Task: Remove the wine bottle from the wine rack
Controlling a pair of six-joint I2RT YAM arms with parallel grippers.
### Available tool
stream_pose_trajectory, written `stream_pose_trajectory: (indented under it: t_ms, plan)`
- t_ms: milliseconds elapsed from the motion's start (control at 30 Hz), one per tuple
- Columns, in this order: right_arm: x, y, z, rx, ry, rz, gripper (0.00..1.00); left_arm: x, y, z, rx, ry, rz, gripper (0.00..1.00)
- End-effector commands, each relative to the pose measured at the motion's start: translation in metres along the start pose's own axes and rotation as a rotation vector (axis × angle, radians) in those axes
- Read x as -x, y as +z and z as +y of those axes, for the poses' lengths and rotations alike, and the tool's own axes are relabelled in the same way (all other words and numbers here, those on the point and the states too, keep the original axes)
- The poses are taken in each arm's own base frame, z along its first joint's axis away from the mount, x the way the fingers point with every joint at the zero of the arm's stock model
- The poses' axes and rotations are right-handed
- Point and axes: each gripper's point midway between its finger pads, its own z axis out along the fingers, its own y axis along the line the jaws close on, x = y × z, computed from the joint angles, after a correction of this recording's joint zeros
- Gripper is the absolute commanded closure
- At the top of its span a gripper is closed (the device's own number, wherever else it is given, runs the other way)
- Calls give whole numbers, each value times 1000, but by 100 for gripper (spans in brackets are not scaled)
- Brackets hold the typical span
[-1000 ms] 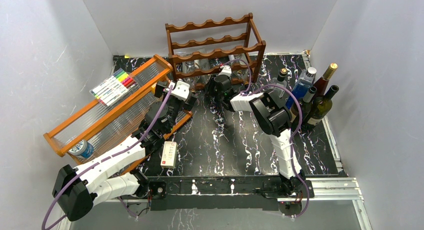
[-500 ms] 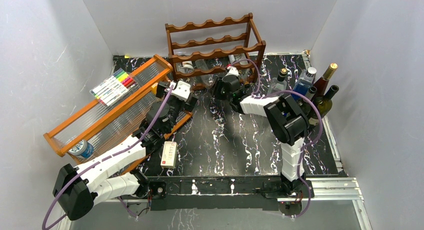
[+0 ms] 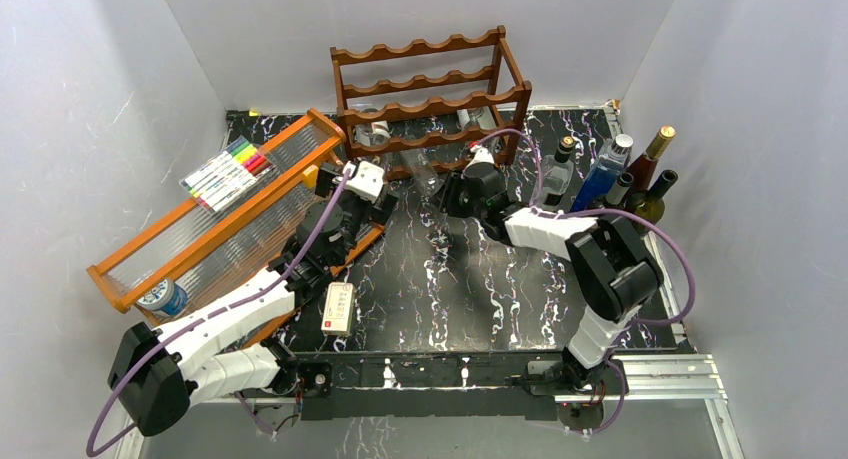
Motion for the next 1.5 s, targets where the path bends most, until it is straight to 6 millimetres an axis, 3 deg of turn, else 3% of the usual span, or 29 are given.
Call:
stream_pose_trajectory:
  t_ms: [0, 167, 300, 433, 600, 767, 933, 967, 1067, 1300, 1467]
  plan:
    - [20, -33, 29, 85, -29, -30, 100, 22, 4, 3, 8, -46, -48, 2]
    - [25, -66, 23, 25, -89, -5, 100, 20, 5, -5, -25, -50, -49, 2]
    - [21, -90, 11, -35, -186, 70, 100, 21, 6, -33, -159, -62, -78, 2]
    - [14, -119, 6, -52, -260, 182, 100, 30, -2, -78, -398, -74, -141, 2]
    - [13, -159, 23, 36, -338, 243, 100, 45, -55, -161, -943, -51, -249, 2]
    - [7, -192, 35, 88, -367, 336, 100, 24, -82, -204, -1188, 26, -158, 2]
    - [-3, -217, 39, 136, -407, 412, 100, 7, -81, -210, -1196, 70, -107, 2]
    - [-11, -226, 43, 193, -435, 449, 100, -9, -77, -213, -1190, 102, -65, 2]
    - [-21, -231, 47, 244, -445, 494, 100, -25, -70, -217, -1174, 119, -13, 2]
    - [-33, -242, 59, 361, -454, 533, 100, -45, -67, -230, -1212, 117, 56, 2]
    - [-37, -248, 65, 410, -454, 536, 100, -46, -69, -234, -1232, 112, 63, 3]
